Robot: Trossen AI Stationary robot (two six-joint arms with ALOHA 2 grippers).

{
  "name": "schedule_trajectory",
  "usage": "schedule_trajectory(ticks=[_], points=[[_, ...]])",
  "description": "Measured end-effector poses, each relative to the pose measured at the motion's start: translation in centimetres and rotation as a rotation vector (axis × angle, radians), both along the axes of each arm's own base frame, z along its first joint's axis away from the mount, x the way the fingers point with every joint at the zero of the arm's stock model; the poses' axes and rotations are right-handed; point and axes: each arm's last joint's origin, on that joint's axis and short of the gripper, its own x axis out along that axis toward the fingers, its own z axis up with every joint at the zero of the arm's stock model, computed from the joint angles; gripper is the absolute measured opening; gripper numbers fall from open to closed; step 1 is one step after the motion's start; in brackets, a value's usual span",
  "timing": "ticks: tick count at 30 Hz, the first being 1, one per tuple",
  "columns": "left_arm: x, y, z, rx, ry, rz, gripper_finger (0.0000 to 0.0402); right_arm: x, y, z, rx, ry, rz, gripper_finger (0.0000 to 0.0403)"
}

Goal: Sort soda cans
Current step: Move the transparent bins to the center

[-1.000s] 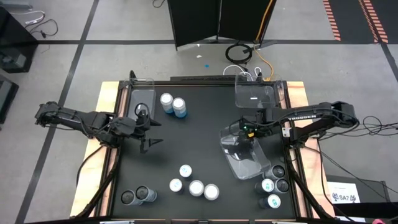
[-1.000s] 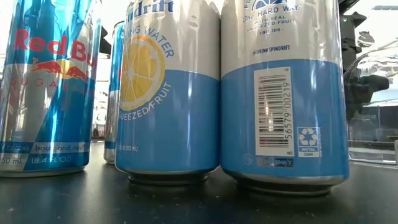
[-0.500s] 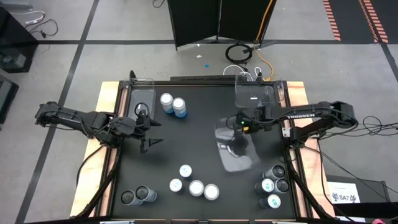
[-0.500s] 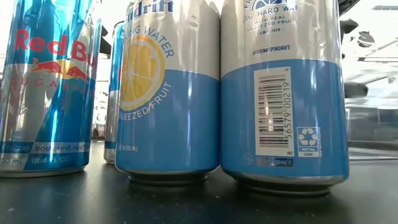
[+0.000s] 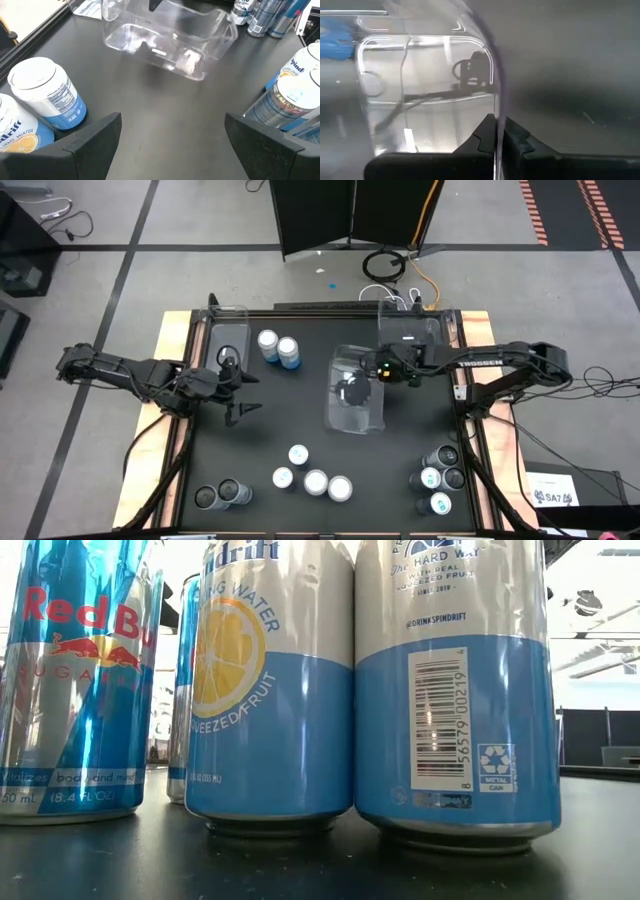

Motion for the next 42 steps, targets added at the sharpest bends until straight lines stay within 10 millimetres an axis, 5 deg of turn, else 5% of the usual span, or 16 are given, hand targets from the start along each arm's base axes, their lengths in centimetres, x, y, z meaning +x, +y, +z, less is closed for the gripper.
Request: schedule_trajectory(ticks=[19,26,42], points=[[-1.8,0.3,0.1,0.068,0.044,-0.049,0.0364,12.8,-1.9,2.0,0.085,0.170,0.106,0.0000],[-3.0,0.6,0.1,0.079,0.065,-0.054,0.0364,13.8,-0.6,0.3,0.157,0.207,0.081,0.0000],[-3.5,0.7,0.4,0.091,0.036,-0.060,0.0364,14.2,-0.1,0.4,0.138,0.170,0.105,0.0028]])
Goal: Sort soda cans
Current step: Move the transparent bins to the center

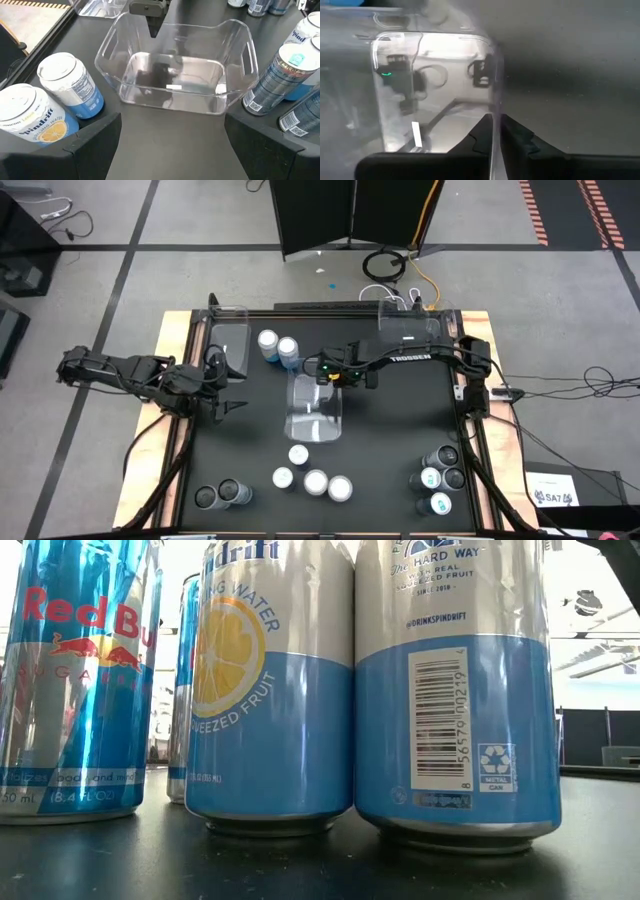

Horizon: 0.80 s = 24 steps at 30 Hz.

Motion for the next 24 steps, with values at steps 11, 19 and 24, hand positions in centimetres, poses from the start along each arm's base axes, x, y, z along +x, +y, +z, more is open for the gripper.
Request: schedule_trajectory(ticks=[11,19,24], points=[[0.0,0.0,0.0,0.001,0.000,0.002,0.0364,0.0,0.0,0.1,-0.060,0.006,0.080,0.0105],[0.0,0.0,0.0,-0.001,-0.001,0.004,0.0364,0.0,-0.1,1.0,-0.132,-0.025,0.190,0.0132],[0.0,0.0,0.0,-0.021,-0.004,0.019,0.0364,-0.2,-0.2,1.9,-0.216,-0.038,0.272,0.0134]])
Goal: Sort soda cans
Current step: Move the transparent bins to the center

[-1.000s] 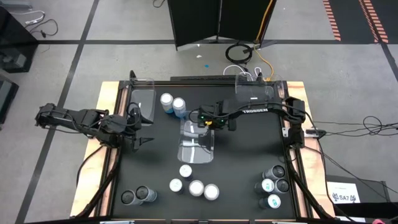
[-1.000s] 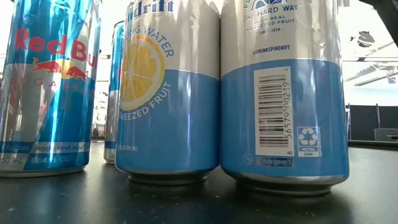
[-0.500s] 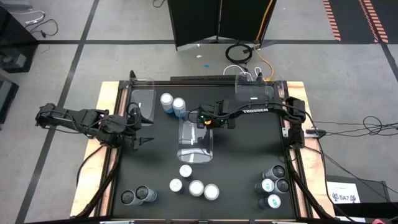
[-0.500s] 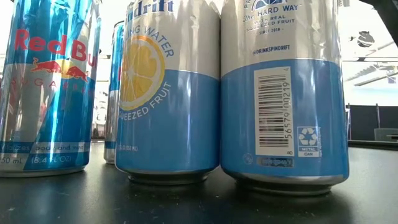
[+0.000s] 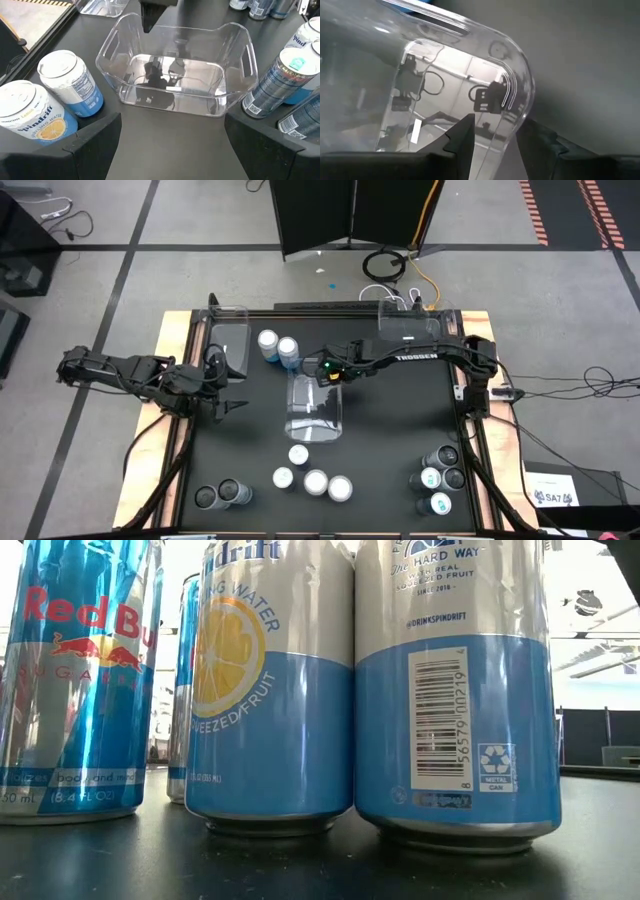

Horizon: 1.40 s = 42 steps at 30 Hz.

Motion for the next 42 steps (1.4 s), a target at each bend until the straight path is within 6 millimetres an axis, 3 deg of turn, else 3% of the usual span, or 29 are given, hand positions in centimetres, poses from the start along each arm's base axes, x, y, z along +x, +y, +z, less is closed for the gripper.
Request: schedule_trajectory(ticks=[9,14,21,29,36,42], points=[[0.0,0.0,0.0,-0.043,-0.004,0.030,0.0364,-0.4,0.1,1.5,-0.076,-0.020,0.126,0.0135],[0.0,0.0,0.0,-0.043,-0.001,0.030,0.0364,-1.9,0.3,3.1,-0.086,0.015,0.168,0.0135],[0.0,0.0,0.0,-0.055,-0.004,0.039,0.0364,-5.3,1.3,7.4,-0.137,0.012,0.205,0.0135],[0.0,0.0,0.0,-0.107,-0.010,0.075,0.0364,-11.4,3.1,10.9,-0.251,0.168,0.089,0.0135],[0.0,0.0,0.0,-0.107,-0.011,0.075,0.0364,-15.5,3.7,8.9,-0.195,0.141,-0.025,0.0135],[0.2,0.0,0.2,-0.239,-0.057,0.157,0.0364,-17.1,5.0,5.8,-0.100,-0.038,-0.063,0.0135]])
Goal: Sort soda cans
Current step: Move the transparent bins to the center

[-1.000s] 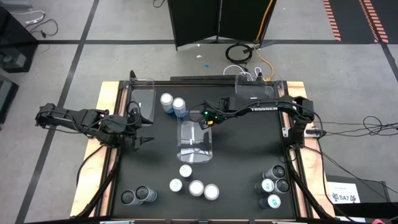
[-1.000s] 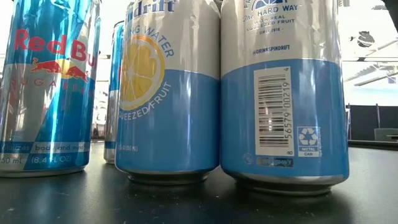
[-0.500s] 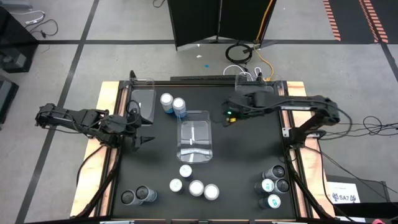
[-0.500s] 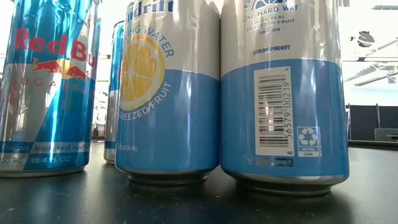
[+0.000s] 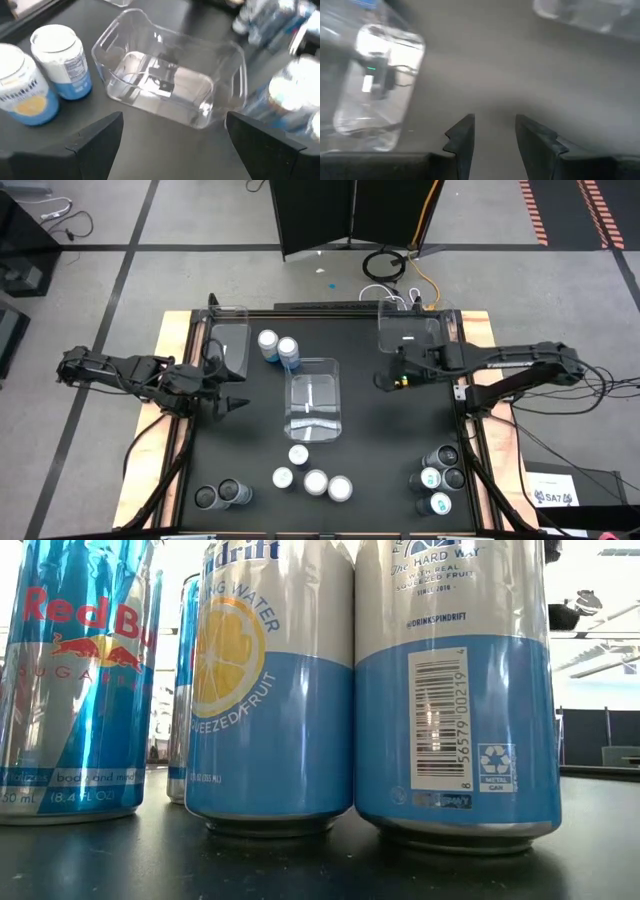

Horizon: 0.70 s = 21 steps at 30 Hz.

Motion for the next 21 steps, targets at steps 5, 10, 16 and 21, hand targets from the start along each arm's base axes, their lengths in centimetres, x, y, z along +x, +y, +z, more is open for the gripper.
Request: schedule_trajectory(ticks=[5,10,16,21], points=[[-0.3,0.4,0.8,-0.028,-0.060,0.141,0.0364,0.0,0.8,-1.6,0.028,-0.119,0.011,0.0135],[-1.6,1.6,1.2,-0.141,-0.025,0.391,0.0364,0.2,1.0,-2.0,0.030,-0.144,0.020,0.0135],[-2.8,3.2,1.6,-0.169,0.037,0.609,0.0364,0.2,0.9,-2.0,0.019,-0.140,0.040,0.0135],[-2.8,4.6,1.5,-0.200,0.076,0.738,0.0364,0.2,0.9,-2.0,0.014,-0.139,0.042,0.0135]])
